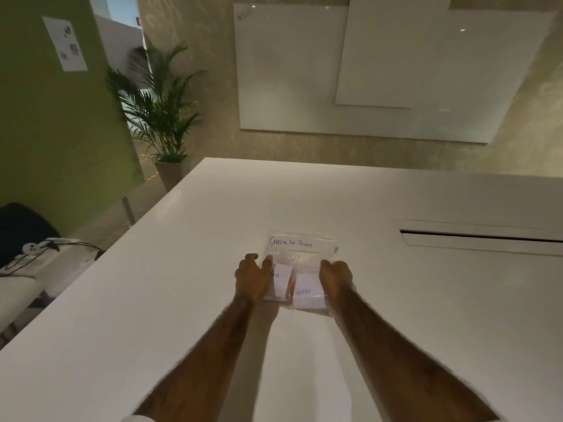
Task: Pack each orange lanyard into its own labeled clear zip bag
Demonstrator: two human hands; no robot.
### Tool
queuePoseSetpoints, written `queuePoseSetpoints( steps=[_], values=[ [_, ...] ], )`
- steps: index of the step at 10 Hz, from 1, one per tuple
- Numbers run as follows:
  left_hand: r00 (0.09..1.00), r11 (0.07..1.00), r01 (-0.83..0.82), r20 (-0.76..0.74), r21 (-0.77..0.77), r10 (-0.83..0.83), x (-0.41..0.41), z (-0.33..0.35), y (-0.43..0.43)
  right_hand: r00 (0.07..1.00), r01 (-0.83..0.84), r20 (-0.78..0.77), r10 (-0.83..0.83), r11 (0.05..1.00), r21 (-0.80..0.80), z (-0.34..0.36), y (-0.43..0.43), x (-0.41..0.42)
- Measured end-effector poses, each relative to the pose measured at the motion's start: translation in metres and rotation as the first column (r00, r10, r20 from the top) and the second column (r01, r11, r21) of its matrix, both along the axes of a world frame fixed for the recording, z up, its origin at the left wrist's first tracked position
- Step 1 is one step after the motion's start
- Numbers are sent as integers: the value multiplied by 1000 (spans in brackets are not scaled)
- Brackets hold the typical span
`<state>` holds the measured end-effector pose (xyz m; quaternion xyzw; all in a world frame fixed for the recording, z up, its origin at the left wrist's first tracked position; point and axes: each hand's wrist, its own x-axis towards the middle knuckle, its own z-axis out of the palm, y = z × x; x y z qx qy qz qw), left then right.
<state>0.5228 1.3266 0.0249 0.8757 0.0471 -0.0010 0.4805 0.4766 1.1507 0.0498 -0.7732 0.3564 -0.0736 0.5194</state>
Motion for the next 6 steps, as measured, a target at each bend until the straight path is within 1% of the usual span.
queuePoseSetpoints(
  steps=[1,2,3,4,5,6],
  values=[
    [999,998,4,49,69,-7,-11,-4,-3,993,-35,-114,14,984,-177,5,5,-3],
    [996,996,7,83,93,-15,-18,-3,-6,990,-88,-129,55,959,-271,6,8,-4],
    [975,977,-11,219,215,-37,-25,-3,-10,988,-154,-102,120,863,-481,-6,14,-9],
    [961,949,9,260,315,-96,-32,0,-13,969,-246,-154,192,738,-629,-15,16,-14],
    [970,877,-14,219,480,-105,-36,-4,-16,949,-315,-232,214,625,-714,-27,14,-18],
    [970,829,-20,211,559,-119,-33,-6,-15,944,-328,-245,221,561,-760,-32,8,-19]
  ],
)
